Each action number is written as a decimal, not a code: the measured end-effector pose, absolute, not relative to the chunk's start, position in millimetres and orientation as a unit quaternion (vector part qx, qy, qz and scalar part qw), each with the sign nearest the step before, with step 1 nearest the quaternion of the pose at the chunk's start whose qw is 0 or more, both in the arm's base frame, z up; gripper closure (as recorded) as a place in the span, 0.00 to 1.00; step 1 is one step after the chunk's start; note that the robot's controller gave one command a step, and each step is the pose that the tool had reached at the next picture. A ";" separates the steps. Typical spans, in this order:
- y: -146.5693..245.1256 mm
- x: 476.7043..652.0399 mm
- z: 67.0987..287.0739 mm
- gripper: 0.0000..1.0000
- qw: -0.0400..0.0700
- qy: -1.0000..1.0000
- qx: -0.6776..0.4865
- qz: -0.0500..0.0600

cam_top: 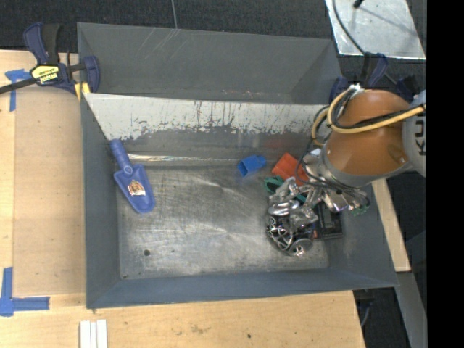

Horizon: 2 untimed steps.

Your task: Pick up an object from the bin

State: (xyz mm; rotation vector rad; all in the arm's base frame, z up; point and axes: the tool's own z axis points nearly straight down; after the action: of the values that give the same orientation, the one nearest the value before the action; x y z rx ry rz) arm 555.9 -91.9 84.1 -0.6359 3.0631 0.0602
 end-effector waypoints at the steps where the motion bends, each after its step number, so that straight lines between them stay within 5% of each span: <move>1: -91.9 555.9 84.1 1.00 0.006 0.979 -0.203 0.019; 2: -91.9 555.9 84.1 1.00 0.006 0.979 -0.203 0.019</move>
Offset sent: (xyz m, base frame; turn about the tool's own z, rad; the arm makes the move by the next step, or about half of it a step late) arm -0.0037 -0.0142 -0.0141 0.0052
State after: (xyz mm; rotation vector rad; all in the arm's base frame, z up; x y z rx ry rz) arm 555.9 -91.9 84.1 -0.6359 3.0632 0.0604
